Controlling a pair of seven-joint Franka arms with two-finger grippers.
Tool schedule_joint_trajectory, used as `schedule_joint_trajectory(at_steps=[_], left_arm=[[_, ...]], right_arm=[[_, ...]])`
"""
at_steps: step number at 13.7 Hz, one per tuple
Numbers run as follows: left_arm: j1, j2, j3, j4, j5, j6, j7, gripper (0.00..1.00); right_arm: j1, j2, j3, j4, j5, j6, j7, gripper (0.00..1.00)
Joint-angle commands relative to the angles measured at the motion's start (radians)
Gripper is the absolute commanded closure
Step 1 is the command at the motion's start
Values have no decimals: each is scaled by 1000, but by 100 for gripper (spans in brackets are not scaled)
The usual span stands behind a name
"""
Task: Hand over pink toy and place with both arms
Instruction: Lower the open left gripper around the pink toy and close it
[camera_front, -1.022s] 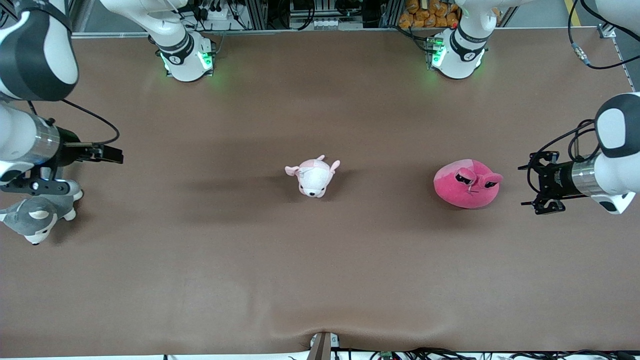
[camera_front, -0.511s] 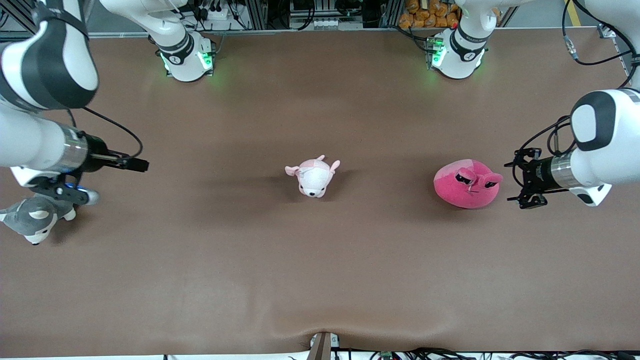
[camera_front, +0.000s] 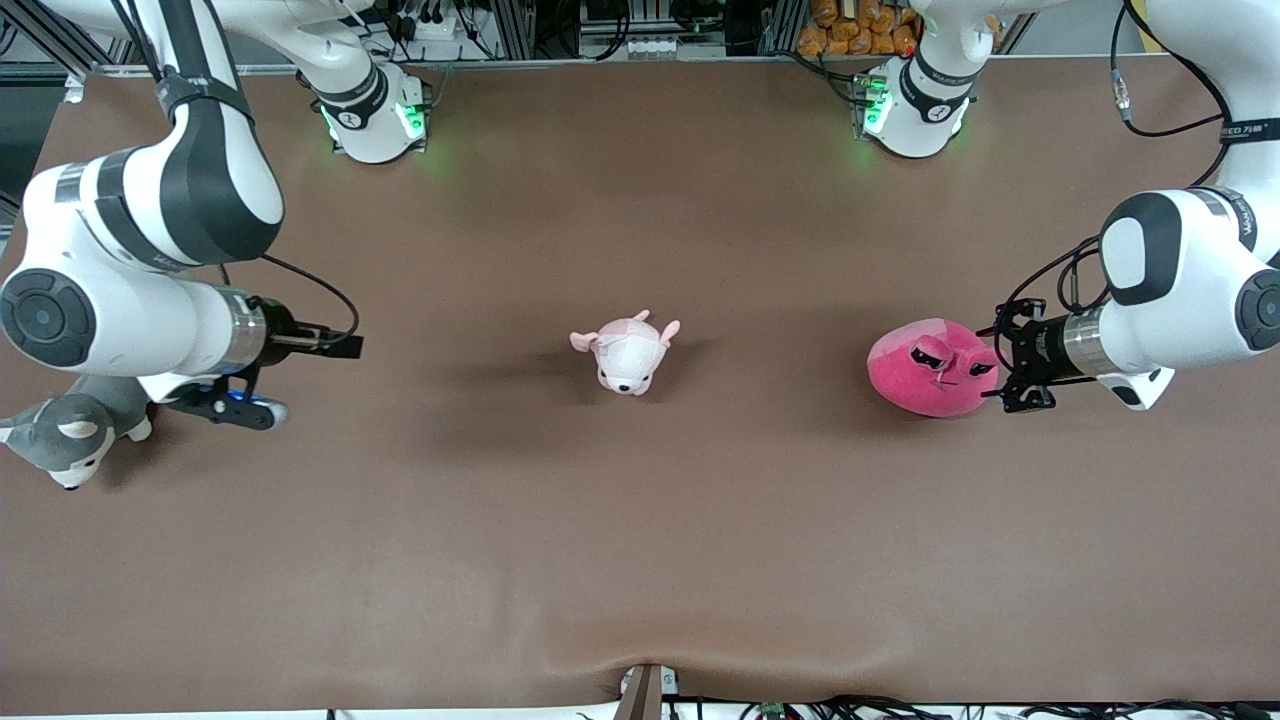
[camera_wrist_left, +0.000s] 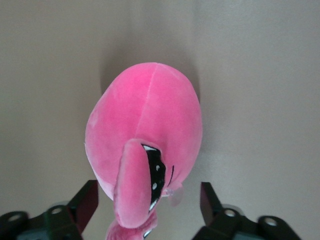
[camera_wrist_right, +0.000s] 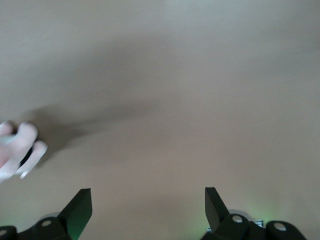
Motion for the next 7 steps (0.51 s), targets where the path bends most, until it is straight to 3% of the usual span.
schedule_joint_trajectory(at_steps=[1,4,5,7], left_arm=[[7,-1,-6,-20,-18,18,-13,22],[7,4,-5,-19,-17,18,-12,36],[7,8,-5,-19,-15,18,-10,44],[7,13,-5,-16,-12,17,-12,65]], right_arm=[[19,3,4,38,156,40,-50,0],[-33,12,3,35,357,105,-181,0],[-38,20,1,35,428,134,-231,0],[-28,31,1,32,478,183,-248,0]])
